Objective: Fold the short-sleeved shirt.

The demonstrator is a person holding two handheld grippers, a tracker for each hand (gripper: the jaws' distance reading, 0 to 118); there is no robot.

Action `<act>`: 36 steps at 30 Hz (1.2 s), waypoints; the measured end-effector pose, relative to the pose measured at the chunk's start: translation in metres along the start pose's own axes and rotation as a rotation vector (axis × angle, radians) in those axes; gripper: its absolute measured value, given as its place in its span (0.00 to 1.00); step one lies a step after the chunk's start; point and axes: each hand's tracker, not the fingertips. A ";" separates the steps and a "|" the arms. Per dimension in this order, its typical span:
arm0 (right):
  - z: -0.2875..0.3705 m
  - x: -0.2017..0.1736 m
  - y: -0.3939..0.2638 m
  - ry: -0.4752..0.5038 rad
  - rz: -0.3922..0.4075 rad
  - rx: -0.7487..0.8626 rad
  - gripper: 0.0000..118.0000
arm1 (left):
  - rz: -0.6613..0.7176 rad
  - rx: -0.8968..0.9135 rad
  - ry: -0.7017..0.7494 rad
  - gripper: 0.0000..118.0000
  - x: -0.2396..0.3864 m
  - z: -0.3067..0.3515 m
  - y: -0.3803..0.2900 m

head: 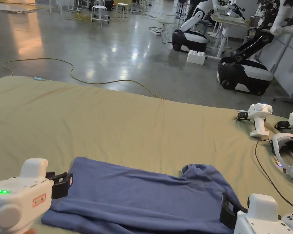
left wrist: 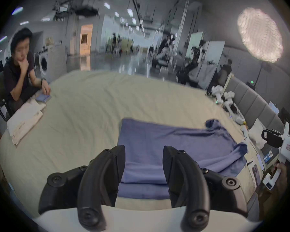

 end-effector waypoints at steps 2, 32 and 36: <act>0.014 -0.014 0.004 0.000 -0.015 0.071 0.54 | -0.001 0.083 0.017 0.42 0.003 0.013 -0.006; 0.034 -0.048 -0.016 0.012 0.041 0.117 0.00 | 0.014 -0.331 0.075 0.03 -0.056 -0.031 -0.023; 0.029 -0.043 -0.024 -0.002 0.049 0.080 0.00 | 0.051 -0.497 0.056 0.34 -0.066 -0.070 -0.023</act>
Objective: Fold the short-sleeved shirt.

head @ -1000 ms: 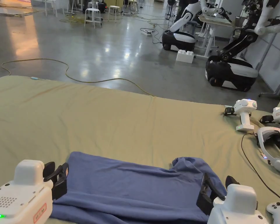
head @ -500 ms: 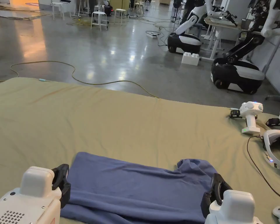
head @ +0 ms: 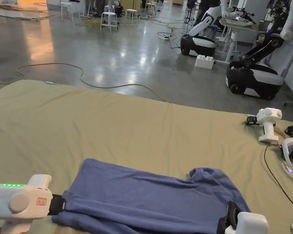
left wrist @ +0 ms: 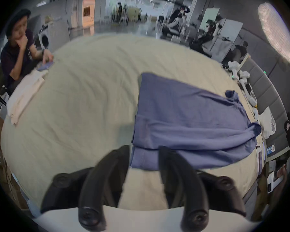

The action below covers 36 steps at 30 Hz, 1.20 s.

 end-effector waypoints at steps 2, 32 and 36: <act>-0.001 0.003 -0.004 -0.009 0.007 -0.016 0.00 | -0.005 -0.078 0.010 0.54 0.001 -0.013 0.003; -0.070 0.114 -0.065 -0.055 -0.043 -0.541 0.60 | -0.105 -0.072 0.077 0.08 0.014 -0.002 -0.036; -0.108 0.130 -0.088 -0.014 -0.005 -0.723 0.60 | -0.099 -0.046 0.072 0.08 0.012 0.002 -0.040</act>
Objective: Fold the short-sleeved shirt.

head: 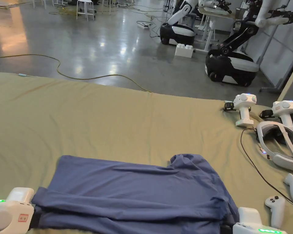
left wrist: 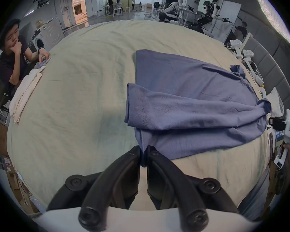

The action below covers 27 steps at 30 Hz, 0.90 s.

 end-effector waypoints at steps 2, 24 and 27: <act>-0.021 0.002 -0.001 0.028 0.030 -0.095 0.59 | 0.006 0.011 -0.004 0.08 0.000 -0.001 -0.003; 0.086 -0.007 -0.006 0.076 0.143 0.037 0.04 | 0.023 0.136 -0.045 0.08 -0.008 0.080 -0.016; 0.094 -0.007 -0.026 0.092 0.157 0.010 0.04 | 0.023 0.100 -0.050 0.08 -0.013 0.084 -0.038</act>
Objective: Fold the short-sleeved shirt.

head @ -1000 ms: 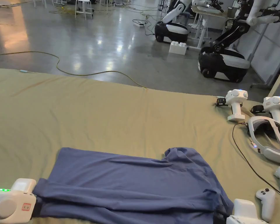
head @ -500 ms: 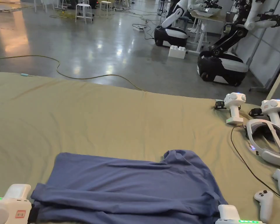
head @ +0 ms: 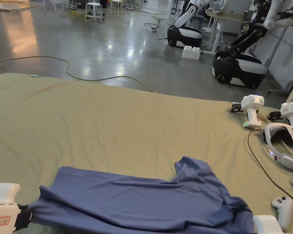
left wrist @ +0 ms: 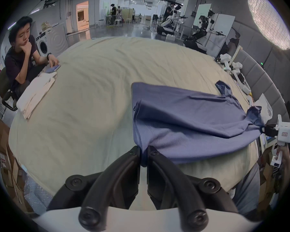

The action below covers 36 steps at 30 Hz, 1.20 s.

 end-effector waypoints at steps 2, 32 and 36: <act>0.001 -0.005 -0.020 0.007 0.002 -0.030 0.04 | 0.001 -0.034 0.000 0.08 -0.003 -0.002 -0.022; 0.079 -0.092 0.025 -0.073 -0.136 0.607 0.55 | -0.039 0.477 -0.028 0.38 0.063 0.037 -0.010; 0.093 -0.117 0.050 -0.097 -0.180 0.777 0.54 | -0.052 0.659 0.044 0.37 0.090 0.052 0.008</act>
